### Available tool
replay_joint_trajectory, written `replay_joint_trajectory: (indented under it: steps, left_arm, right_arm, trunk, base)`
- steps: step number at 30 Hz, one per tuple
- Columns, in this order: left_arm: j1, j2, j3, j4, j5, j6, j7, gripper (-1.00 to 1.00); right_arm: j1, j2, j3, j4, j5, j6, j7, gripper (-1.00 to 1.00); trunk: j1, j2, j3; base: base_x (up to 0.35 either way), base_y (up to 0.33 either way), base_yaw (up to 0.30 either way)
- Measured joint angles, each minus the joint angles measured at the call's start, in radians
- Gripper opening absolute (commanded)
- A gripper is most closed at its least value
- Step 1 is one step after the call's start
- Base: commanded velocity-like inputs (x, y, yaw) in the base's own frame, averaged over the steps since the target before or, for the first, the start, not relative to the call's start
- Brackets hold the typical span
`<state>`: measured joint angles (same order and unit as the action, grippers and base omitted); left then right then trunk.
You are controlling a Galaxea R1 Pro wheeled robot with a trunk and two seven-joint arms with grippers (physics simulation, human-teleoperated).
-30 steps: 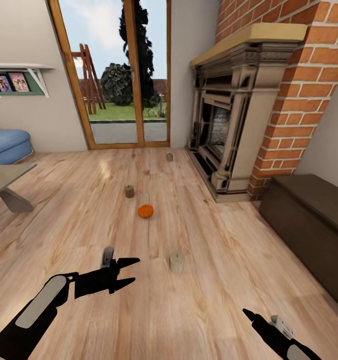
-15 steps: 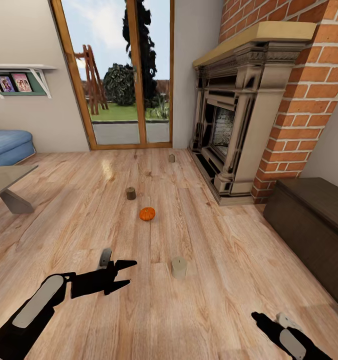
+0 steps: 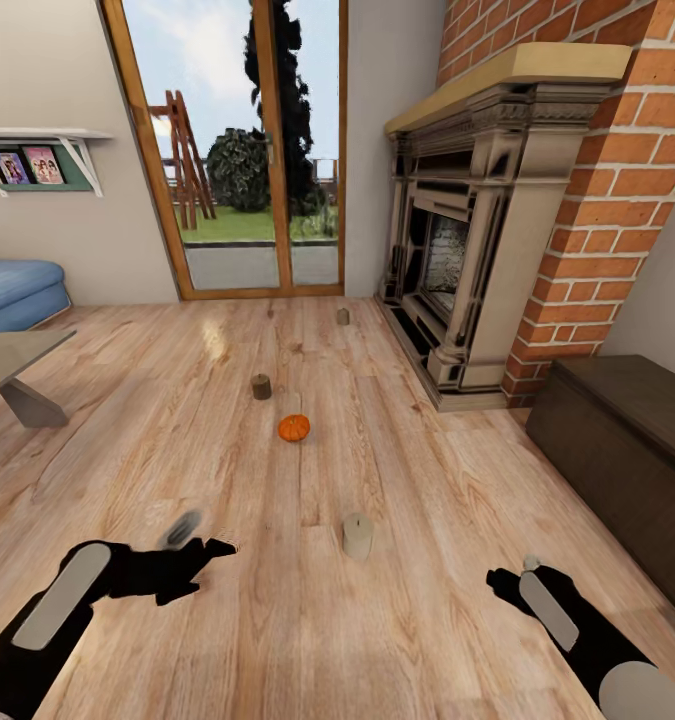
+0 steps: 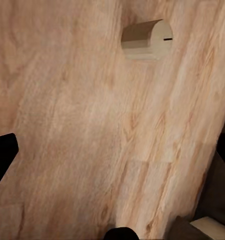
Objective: Place each of the two pumpkins and all three candles from the living room inside a cabinet in the living room (use any cabinet), then make sure every cabinet is closed, and position the cauldron so it is next to a table in the living room.
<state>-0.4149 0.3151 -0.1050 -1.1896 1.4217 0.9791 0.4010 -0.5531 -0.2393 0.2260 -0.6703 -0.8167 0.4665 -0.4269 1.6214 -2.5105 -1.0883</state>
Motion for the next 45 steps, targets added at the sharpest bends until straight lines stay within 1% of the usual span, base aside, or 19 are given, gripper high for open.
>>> replay_joint_trajectory:
  steps: [2, 4, 6, 7, 9, 13, 17, 22, 25, 28, 31, 33, 35, 37, 38, 41, 42, 44, 45]
  left_arm:
    - [0.0, -0.002, 0.003, -0.003, -0.03, -0.005, 0.037, 1.0]
    - [0.0, 0.0, 0.005, -0.004, -0.057, -0.015, 0.059, 1.0]
    - [0.0, 0.006, 0.008, -0.009, -0.078, -0.024, 0.075, 1.0]
    - [0.0, 0.006, 0.008, -0.01, -0.078, -0.024, 0.076, 1.0]
    - [0.0, 0.007, 0.011, -0.011, -0.079, -0.024, 0.075, 1.0]
    - [0.0, 0.009, 0.017, -0.012, -0.081, -0.025, 0.075, 1.0]
    - [0.0, 0.008, 0.037, -0.012, -0.081, -0.025, 0.075, 1.0]
    - [0.0, 0.008, 0.042, -0.012, -0.081, -0.024, 0.075, 1.0]
    - [0.0, 0.008, 0.044, -0.012, -0.081, -0.023, 0.075, 1.0]
    - [0.0, 0.008, 0.045, -0.012, -0.081, -0.023, 0.075, 1.0]
    - [0.0, 0.009, 0.045, -0.012, -0.081, -0.023, 0.075, 1.0]
    - [0.0, 0.009, 0.046, -0.012, -0.081, -0.023, 0.074, 1.0]
    - [0.0, 0.009, 0.047, -0.012, -0.08, -0.023, 0.071, 1.0]
    - [0.0, 0.011, 0.048, -0.016, -0.08, -0.023, 0.068, 1.0]
    - [0.0, 0.015, 0.048, -0.023, -0.08, -0.022, 0.067, 1.0]
    - [0.004, 0.047, 0.065, -0.105, -0.072, -0.01, 0.061, 1.0]
    - [0.014, 0.06, 0.073, -0.154, -0.068, -0.004, 0.061, 1.0]
    - [0.043, 0.07, 0.092, -0.213, -0.066, 0.003, 0.061, 1.0]
    - [0.056, 0.075, 0.109, -0.237, -0.065, 0.003, 0.061, 1.0]
  right_arm:
    - [-0.003, 0.001, 0.012, -0.015, 0.017, 0.014, -0.002, 1.0]
    - [-0.004, 0.01, 0.021, -0.045, 0.032, 0.021, -0.01, 1.0]
    - [-0.004, 0.032, 0.032, -0.07, 0.041, 0.047, -0.036, 1.0]
    - [-0.005, 0.033, 0.033, -0.071, 0.042, 0.049, -0.037, 1.0]
    - [-0.005, 0.036, 0.056, -0.073, 0.043, 0.053, -0.04, 1.0]
    - [-0.005, 0.043, 0.087, -0.073, 0.043, 0.054, -0.042, 1.0]
    - [-0.005, 0.049, 0.095, -0.073, 0.043, 0.05, -0.042, 1.0]
    - [-0.005, 0.053, 0.097, -0.075, 0.042, 0.045, -0.042, 1.0]
    - [-0.004, 0.08, 0.098, -0.074, 0.045, 0.047, -0.044, 1.0]
    - [-0.006, 0.105, 0.098, -0.073, 0.066, 0.053, -0.044, 1.0]
    - [-0.008, 0.149, 0.101, -0.072, 0.114, 0.065, -0.042, 1.0]
    - [-0.009, 0.178, 0.102, -0.071, 0.145, 0.108, -0.042, 1.0]
    - [-0.01, 0.192, 0.102, -0.071, 0.158, 0.134, -0.041, 1.0]
    - [-0.01, 0.198, 0.102, -0.072, 0.163, 0.144, -0.04, 1.0]
    - [-0.01, 0.2, 0.102, -0.072, 0.164, 0.147, -0.04, 1.0]
    - [-0.011, 0.202, 0.101, -0.072, 0.166, 0.152, -0.039, 1.0]
    - [-0.011, 0.203, 0.101, -0.072, 0.166, 0.152, -0.039, 1.0]
    - [-0.011, 0.203, 0.101, -0.072, 0.164, 0.153, -0.039, 1.0]
    - [-0.011, 0.203, 0.101, -0.073, 0.164, 0.153, -0.039, 1.0]
  trunk:
    - [0.0, 0.0, 0.0]
    - [0.0, 0.0, 0.0]
    - [0.0, 0.0, 0.0]
    - [0.0, 0.0, 0.0]
    - [0.0, 0.0, 0.0]
    - [-0.001, 0.0, 0.0]
    - [-0.001, 0.0, 0.0]
    - [0.0, 0.0, 0.0]
    - [0.0, 0.0, 0.0]
    - [0.0, 0.0, 0.0]
    - [0.0, 0.0, 0.0]
    - [0.0, 0.0, 0.0]
    - [0.0, 0.0, 0.0]
    - [0.0, 0.0, 0.0]
    - [0.0, 0.0, 0.0]
    - [0.0, 0.0, 0.0]
    - [0.0, 0.0, 0.0]
    - [0.0, 0.0, 0.0]
    - [0.0, 0.0, 0.0]
  base:
    - [0.0, 0.0, 0.0]
    - [0.0, 0.0, 0.0]
    - [0.016, 0.0, 0.0]
    - [0.135, 0.0, 0.0]
    - [0.214, 0.0, 0.0]
    - [0.288, 0.0, 0.0]
    - [0.285, 0.0, 0.0]
    - [0.104, 0.028, 0.0]
    - [0.182, 0.164, 0.0]
    - [0.213, 0.203, 0.0]
    - [0.222, 0.212, 0.0]
    - [0.18, 0.147, 0.0]
    - [0.087, 0.062, 0.0]
    - [0.036, 0.026, 0.0]
    - [0.014, 0.01, 0.0]
    - [0.006, 0.004, 0.0]
    - [0.002, 0.001, 0.0]
    - [0.001, 0.0, 0.0]
    - [0.0, 0.0, 0.0]
